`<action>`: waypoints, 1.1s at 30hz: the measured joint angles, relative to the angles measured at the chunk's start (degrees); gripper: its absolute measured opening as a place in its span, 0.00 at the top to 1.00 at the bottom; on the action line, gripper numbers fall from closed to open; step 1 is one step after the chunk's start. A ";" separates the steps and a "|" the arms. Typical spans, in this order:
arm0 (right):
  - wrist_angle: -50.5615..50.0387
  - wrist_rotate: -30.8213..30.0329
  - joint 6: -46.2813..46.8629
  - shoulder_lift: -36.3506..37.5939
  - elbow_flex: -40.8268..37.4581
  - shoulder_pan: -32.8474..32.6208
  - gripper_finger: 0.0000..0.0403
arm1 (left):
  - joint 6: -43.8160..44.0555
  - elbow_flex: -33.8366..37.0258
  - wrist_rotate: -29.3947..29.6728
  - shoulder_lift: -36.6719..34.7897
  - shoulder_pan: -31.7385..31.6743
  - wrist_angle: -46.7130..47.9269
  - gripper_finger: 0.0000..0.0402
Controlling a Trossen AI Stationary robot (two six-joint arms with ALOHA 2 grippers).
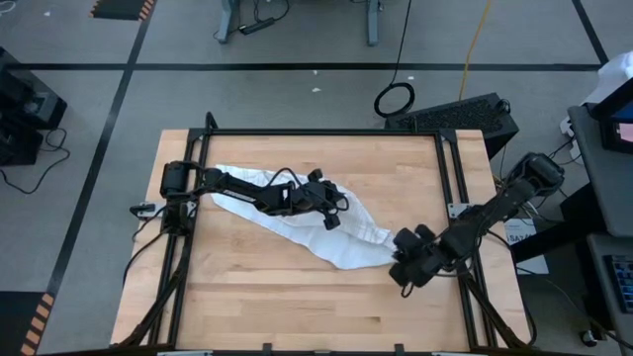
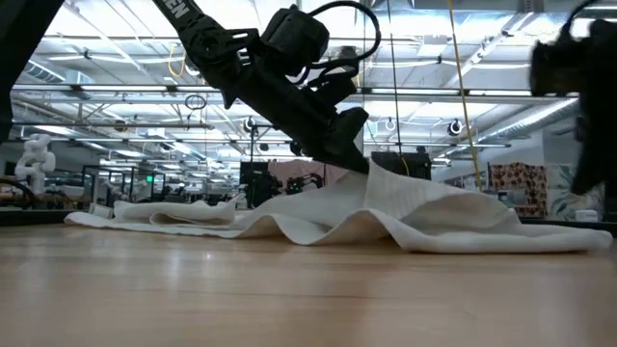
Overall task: Roll towel
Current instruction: Fold the white towel
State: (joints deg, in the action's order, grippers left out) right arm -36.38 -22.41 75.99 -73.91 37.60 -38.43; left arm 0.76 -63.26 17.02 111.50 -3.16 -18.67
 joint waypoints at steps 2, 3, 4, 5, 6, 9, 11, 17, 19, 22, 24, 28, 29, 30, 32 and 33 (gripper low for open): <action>-4.02 0.17 3.62 -0.36 0.00 -1.41 0.92 | -0.05 0.00 0.00 0.00 0.02 0.98 0.98; -4.98 0.22 5.11 -0.85 0.00 -1.95 0.92 | -0.05 0.00 0.00 0.00 0.02 1.36 0.98; -5.42 0.30 6.09 -1.43 0.00 -2.47 0.92 | -0.03 0.00 0.00 0.00 0.02 1.63 0.98; -5.59 0.29 6.86 -2.12 0.00 -2.91 0.92 | -0.01 0.00 0.00 0.00 0.02 1.74 0.98; -5.53 0.27 7.26 -3.02 0.00 -3.18 0.92 | -0.01 0.00 -0.02 0.00 0.05 1.72 0.98; -4.99 0.25 7.40 -7.02 0.00 -3.32 0.92 | 0.42 0.00 -1.22 0.00 0.61 1.72 0.98; -4.11 0.03 7.34 -9.90 0.00 -3.26 0.92 | 0.45 0.00 -3.01 0.00 1.32 1.74 0.98; 1.46 -2.01 3.59 -15.98 0.14 -2.89 0.92 | 0.48 0.00 -5.03 0.00 3.69 3.42 0.98; 4.38 -4.09 3.03 -16.65 0.09 -2.89 0.92 | 0.77 0.00 -5.03 0.00 4.13 5.65 0.98; 7.77 -6.05 2.93 -16.50 -0.02 -2.82 0.92 | 3.12 0.00 -5.05 0.00 4.82 9.44 0.98; 10.14 -6.37 2.53 -16.48 -0.09 -2.78 0.92 | 3.47 0.00 -5.05 0.00 5.41 11.48 0.98; 17.64 -5.74 0.71 -16.63 0.00 -2.78 0.92 | 3.43 0.00 -5.01 0.00 6.79 12.35 0.98; 19.84 -5.62 -0.35 -16.67 0.02 -2.78 0.92 | 3.43 0.00 -5.03 0.00 7.05 12.07 0.98; 21.78 -5.65 -1.56 -16.70 0.02 -2.82 0.92 | 3.43 0.00 -5.01 0.00 7.20 11.62 0.98; 26.39 -5.94 -3.57 -16.70 0.02 -2.76 0.92 | 3.47 0.00 -4.98 0.00 7.43 10.93 0.98; 28.39 -6.67 -4.44 -16.70 0.02 -2.76 0.92 | 3.47 0.00 -4.98 0.00 7.49 10.47 0.98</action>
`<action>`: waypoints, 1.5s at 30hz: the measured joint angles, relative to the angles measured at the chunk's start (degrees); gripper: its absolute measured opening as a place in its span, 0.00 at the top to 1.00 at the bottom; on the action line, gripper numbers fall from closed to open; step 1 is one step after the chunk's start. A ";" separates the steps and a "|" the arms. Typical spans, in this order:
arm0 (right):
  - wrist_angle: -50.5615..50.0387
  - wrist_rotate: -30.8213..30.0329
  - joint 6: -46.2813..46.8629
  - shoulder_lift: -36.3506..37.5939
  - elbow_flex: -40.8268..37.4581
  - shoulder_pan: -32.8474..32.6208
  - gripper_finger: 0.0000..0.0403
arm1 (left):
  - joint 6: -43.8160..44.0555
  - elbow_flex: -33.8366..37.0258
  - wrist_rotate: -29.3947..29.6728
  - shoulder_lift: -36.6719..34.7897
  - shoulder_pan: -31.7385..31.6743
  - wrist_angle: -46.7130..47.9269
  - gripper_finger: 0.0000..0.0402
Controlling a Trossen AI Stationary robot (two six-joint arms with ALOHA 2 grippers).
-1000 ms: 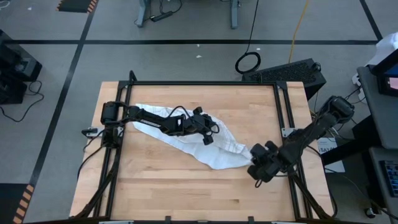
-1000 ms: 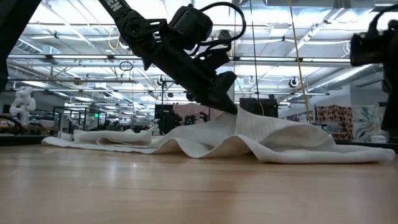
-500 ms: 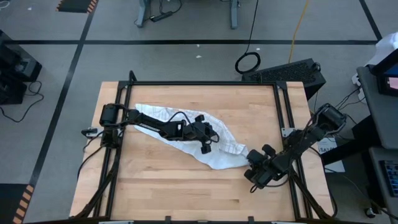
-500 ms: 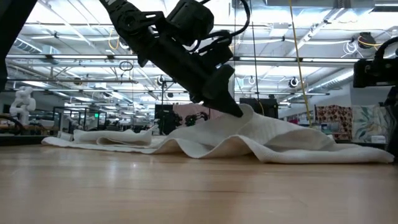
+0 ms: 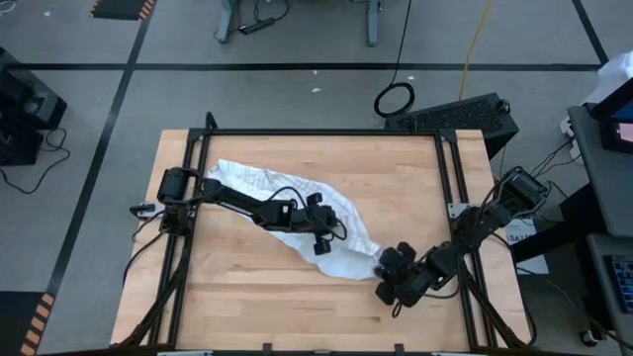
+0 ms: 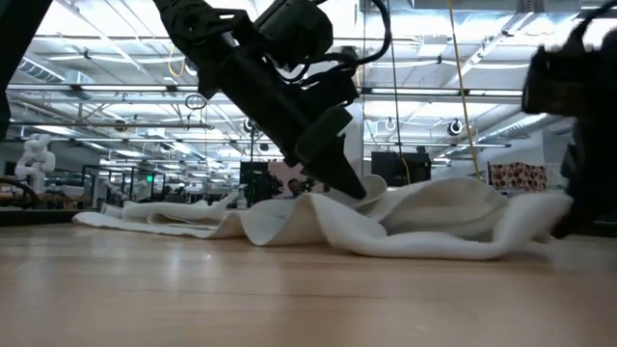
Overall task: Roll towel
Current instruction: Fold the white towel
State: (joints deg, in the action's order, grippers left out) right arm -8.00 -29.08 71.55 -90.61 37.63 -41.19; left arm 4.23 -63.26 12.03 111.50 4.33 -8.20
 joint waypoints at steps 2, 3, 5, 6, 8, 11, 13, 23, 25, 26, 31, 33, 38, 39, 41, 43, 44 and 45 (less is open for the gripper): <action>3.92 -2.13 -2.15 0.00 0.00 0.00 0.92 | 0.02 0.00 0.04 0.00 0.24 -0.46 0.98; 5.81 -3.25 -3.30 0.00 0.01 0.01 0.92 | 0.04 0.00 0.04 0.00 0.34 -0.44 0.98; 8.99 -5.40 -5.62 0.00 0.02 0.30 0.92 | 1.13 0.00 0.04 0.00 0.56 -0.36 0.98; 10.06 -6.09 -6.56 0.00 0.02 0.65 0.92 | 1.55 0.00 0.03 0.00 0.65 -0.36 0.98; 11.24 -6.88 -7.74 0.00 0.02 1.52 0.92 | 2.82 0.00 -0.31 0.00 0.95 -0.36 0.98; 10.56 -6.79 -7.96 0.01 0.02 2.84 0.92 | 3.09 0.00 -5.69 -0.39 1.49 0.23 0.98; 9.76 -6.74 -7.98 0.00 0.02 3.52 0.92 | 4.46 0.02 -8.33 -1.40 2.36 1.38 0.98; 7.23 -6.58 -9.46 -0.09 0.02 5.96 0.92 | 7.29 -0.04 -2.93 -6.81 10.02 15.97 0.79; 6.93 -6.58 -9.39 -0.09 0.02 6.33 0.92 | 7.13 0.04 -2.73 -6.35 12.82 16.55 0.73; 6.90 -6.58 -9.29 -0.09 0.02 6.53 0.92 | 6.16 0.04 -2.52 -5.49 14.35 15.23 0.71; 6.78 -6.58 -9.29 -0.09 0.02 7.47 0.92 | 1.06 0.07 8.15 -0.90 21.49 10.44 0.59; 6.69 -6.58 -9.29 -0.09 0.02 7.77 0.92 | -2.07 0.07 15.40 0.16 23.36 8.32 0.56; 6.69 -5.64 -9.27 -0.09 0.02 8.47 0.92 | -16.22 0.04 21.16 2.21 25.56 2.34 0.52; 6.63 -4.95 -9.28 -0.09 0.02 8.59 0.92 | -20.33 0.02 21.10 2.54 25.80 1.50 0.52; 6.59 -4.01 -9.29 -0.09 0.02 8.93 0.92 | -28.51 -0.02 21.06 3.32 25.93 1.58 0.53; 6.53 -3.85 -9.36 -0.09 0.02 9.01 0.92 | -35.14 -0.01 21.03 4.33 25.87 1.74 0.56; 6.48 -3.85 -9.37 -0.09 0.02 9.01 0.92 | -37.91 0.01 20.98 4.76 25.84 1.89 0.58; 6.50 -3.85 -9.40 -0.09 0.02 9.01 0.92 | -40.47 0.00 20.89 5.09 25.79 1.55 0.59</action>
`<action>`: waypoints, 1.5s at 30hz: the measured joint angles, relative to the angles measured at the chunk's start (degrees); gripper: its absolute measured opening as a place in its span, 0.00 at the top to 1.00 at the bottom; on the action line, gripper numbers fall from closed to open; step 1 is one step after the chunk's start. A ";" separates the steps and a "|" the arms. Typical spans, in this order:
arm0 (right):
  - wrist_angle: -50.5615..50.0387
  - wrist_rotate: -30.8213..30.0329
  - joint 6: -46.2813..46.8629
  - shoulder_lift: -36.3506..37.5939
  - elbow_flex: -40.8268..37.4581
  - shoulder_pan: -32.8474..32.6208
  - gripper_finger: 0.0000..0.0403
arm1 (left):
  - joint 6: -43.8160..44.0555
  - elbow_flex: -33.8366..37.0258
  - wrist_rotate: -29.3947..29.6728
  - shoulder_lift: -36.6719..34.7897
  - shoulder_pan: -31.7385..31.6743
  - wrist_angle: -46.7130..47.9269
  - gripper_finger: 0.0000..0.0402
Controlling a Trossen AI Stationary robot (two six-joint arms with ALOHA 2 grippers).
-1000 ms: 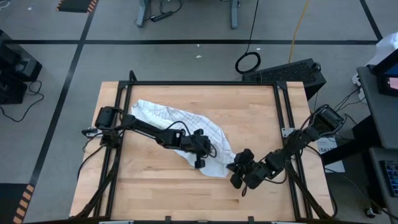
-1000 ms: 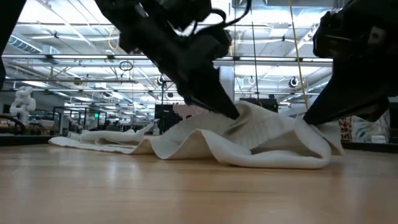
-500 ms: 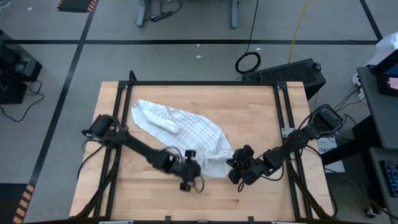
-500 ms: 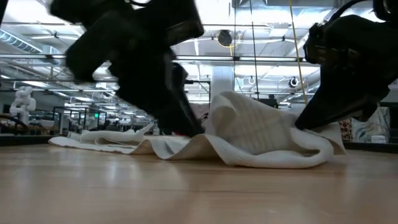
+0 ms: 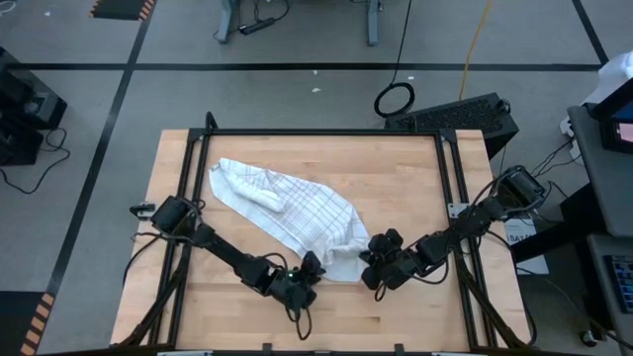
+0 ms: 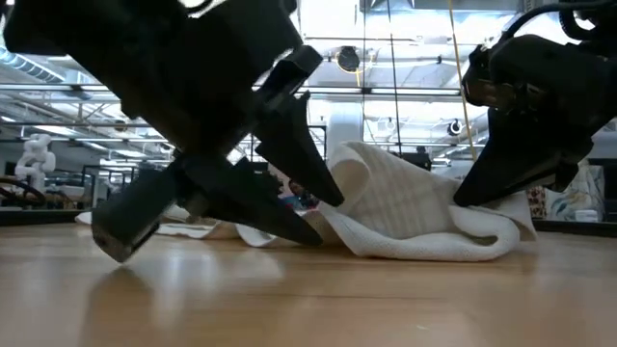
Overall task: Roll towel
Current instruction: Fold the white towel
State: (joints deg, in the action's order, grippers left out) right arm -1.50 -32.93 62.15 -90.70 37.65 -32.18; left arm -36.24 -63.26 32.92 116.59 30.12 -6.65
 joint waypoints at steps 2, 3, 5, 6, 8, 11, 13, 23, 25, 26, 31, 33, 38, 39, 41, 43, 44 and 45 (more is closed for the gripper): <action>-0.02 0.00 -0.02 0.00 0.00 -0.02 0.92 | -4.63 -0.09 0.55 0.49 -0.08 -0.83 0.62; -0.02 0.00 0.03 0.00 0.00 -0.02 0.92 | -6.31 -0.16 1.65 0.83 -0.13 -1.33 0.64; 0.02 0.00 0.04 0.00 0.00 -0.02 0.92 | -9.22 -0.17 3.15 1.20 -0.36 -2.73 0.67; -0.01 0.00 0.07 0.00 0.00 -0.02 0.92 | -10.33 -0.19 3.09 1.20 -0.53 -2.91 0.69; 0.01 0.00 0.09 0.00 0.00 -0.02 0.92 | -12.64 -0.17 2.07 1.23 -0.92 -3.05 0.75; 0.02 0.00 0.11 0.00 0.00 -0.02 0.92 | -13.21 -0.17 1.73 1.27 -1.70 -3.10 0.88; 0.02 0.12 0.11 0.00 0.00 -0.02 0.92 | -12.28 -0.15 1.69 1.29 -2.39 -3.36 0.96; -0.07 3.64 -5.65 6.41 -0.02 -1.98 0.92 | 5.65 -0.29 6.27 -3.89 -3.01 -5.88 0.99; -0.97 4.30 -7.04 8.43 0.00 -3.46 0.92 | 11.06 -0.07 9.78 -6.41 -4.07 -4.10 0.99; -2.15 4.58 -7.15 9.31 0.00 -4.25 0.92 | 14.14 -0.07 10.13 -7.43 -4.79 -1.82 0.99; -8.47 4.34 -3.17 8.81 -0.02 -8.93 0.92 | 28.39 0.07 5.90 -8.97 -9.34 9.30 0.99; -9.00 4.16 -1.45 6.73 0.04 -10.14 0.92 | 31.75 0.07 3.95 -8.41 -11.15 11.05 0.99; -7.77 2.99 -0.55 0.70 0.05 -11.93 0.90 | 34.30 0.09 2.24 -6.67 -14.12 8.27 0.99; -7.70 3.23 0.03 -0.39 -0.04 -12.01 0.88 | 34.43 0.05 2.24 -6.66 -14.53 7.76 0.99; -5.61 3.55 0.68 -2.37 -0.02 -12.04 0.85 | 34.40 0.04 1.90 -6.61 -15.17 7.53 0.99; -4.61 4.00 -0.48 -3.56 -0.03 -12.11 0.81 | 34.41 0.07 1.62 -6.55 -15.72 7.10 0.99; -3.31 3.90 -1.97 -4.27 -0.04 -12.13 0.80 | 34.41 0.07 1.54 -6.55 -15.95 6.98 0.99; -2.36 3.41 -3.96 -4.84 0.02 -12.13 0.78 | 34.39 0.07 1.20 -6.55 -16.13 6.85 0.99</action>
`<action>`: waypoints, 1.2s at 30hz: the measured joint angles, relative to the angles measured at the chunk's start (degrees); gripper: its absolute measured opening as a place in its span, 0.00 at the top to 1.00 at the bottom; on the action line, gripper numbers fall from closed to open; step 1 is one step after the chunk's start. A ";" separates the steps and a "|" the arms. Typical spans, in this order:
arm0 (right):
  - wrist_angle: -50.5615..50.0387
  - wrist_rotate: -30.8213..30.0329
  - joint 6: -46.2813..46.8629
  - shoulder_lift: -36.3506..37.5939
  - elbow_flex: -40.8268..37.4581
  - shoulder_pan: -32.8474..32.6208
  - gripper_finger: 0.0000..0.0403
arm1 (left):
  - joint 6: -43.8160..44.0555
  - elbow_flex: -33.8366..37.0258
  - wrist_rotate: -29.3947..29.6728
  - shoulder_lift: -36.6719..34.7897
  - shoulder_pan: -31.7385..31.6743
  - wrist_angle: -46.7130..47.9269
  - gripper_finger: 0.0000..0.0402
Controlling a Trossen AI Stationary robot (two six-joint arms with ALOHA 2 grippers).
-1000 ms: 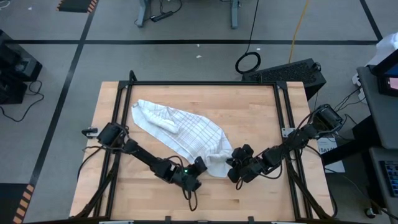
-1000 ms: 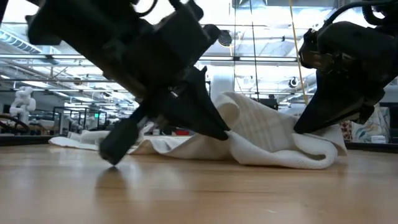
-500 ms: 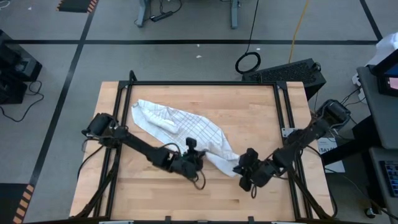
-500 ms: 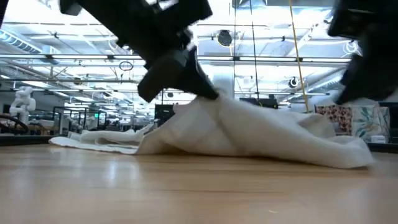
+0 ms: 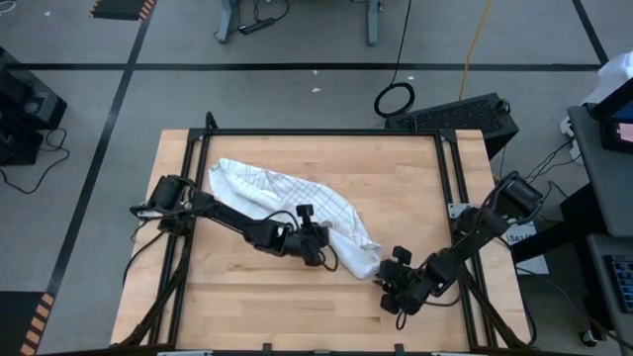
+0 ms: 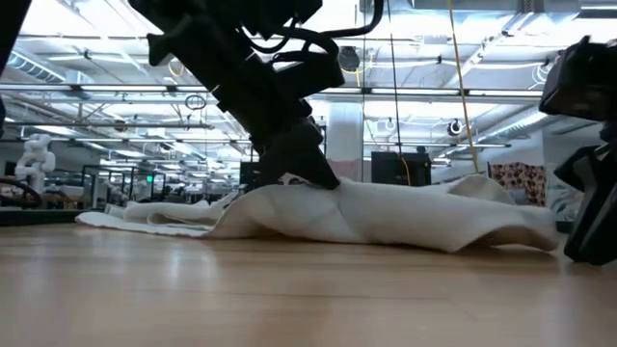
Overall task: Roll towel
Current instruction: Fold the white towel
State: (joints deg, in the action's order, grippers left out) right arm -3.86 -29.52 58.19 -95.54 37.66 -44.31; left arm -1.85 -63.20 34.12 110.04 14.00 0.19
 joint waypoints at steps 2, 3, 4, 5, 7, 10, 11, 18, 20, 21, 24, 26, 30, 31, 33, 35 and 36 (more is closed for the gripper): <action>1.69 -1.29 -5.42 -0.78 -0.02 -0.28 0.75 | 0.09 0.00 -1.33 0.00 -0.54 -0.20 0.99; 3.23 -2.12 -8.88 -1.27 -0.04 -0.27 0.74 | 0.43 0.00 -2.11 0.00 -0.66 -0.22 0.99; 4.59 -3.23 -12.69 -1.67 -0.02 -0.42 0.74 | 0.57 0.00 -2.98 0.00 -0.89 -0.40 0.99; 5.61 -4.42 -16.64 -1.87 -0.02 -0.64 0.73 | 1.10 0.00 -3.66 0.00 -1.04 -0.68 0.99; 8.06 -6.42 -24.53 -2.15 -0.02 -0.92 0.72 | 1.57 -0.02 -4.58 0.00 -1.41 -0.75 0.99; 10.26 -7.93 -34.24 -2.60 -0.02 -1.29 0.72 | 1.54 -0.02 -5.37 0.00 -1.95 -0.96 0.99; 10.36 -8.39 -35.59 -2.73 0.05 -1.17 0.72 | 1.55 -0.02 -5.49 0.00 -2.20 -1.07 0.99; 8.12 -20.04 -42.92 -3.84 1.63 -0.66 0.72 | 1.51 -0.02 -7.21 0.00 -4.03 -2.66 0.99; 8.24 -22.76 -45.28 -4.42 2.38 -0.22 0.72 | 1.53 -0.02 -8.52 0.00 -4.52 -3.37 0.99; 8.25 -23.61 -46.19 -4.45 2.57 0.05 0.72 | 1.54 -0.02 -8.76 0.00 -4.70 -3.44 0.99; 8.00 -26.99 -46.94 -4.45 3.01 0.61 0.72 | 1.52 -0.02 -8.84 0.00 -4.81 -3.66 0.98; 7.53 -28.06 -47.16 -4.45 3.02 1.12 0.72 | 1.16 -0.02 -8.75 -0.01 -4.89 -4.04 0.95; 4.53 -28.78 -47.53 -4.45 3.02 2.44 0.72 | -0.34 -0.03 -8.62 -0.02 -5.74 -6.82 0.89; 4.17 -28.52 -47.92 -4.45 3.02 2.85 0.72 | -0.38 -0.04 -8.62 -0.02 -6.00 -7.46 0.87; 4.19 -26.57 -49.60 -4.45 3.02 3.35 0.72 | -0.44 -0.04 -8.62 -0.02 -6.45 -8.44 0.84; 4.95 -24.72 -51.32 -4.45 3.00 3.48 0.72 | -0.40 -0.04 -8.64 -0.02 -7.00 -8.76 0.81; 5.41 -23.56 -52.20 -4.45 3.00 3.48 0.72 | -0.27 -0.04 -8.63 -0.02 -7.23 -8.82 0.79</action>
State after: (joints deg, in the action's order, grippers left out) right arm 1.56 -53.08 5.99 -99.98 40.66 -40.84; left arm -2.12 -63.24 25.49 110.02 6.77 -8.62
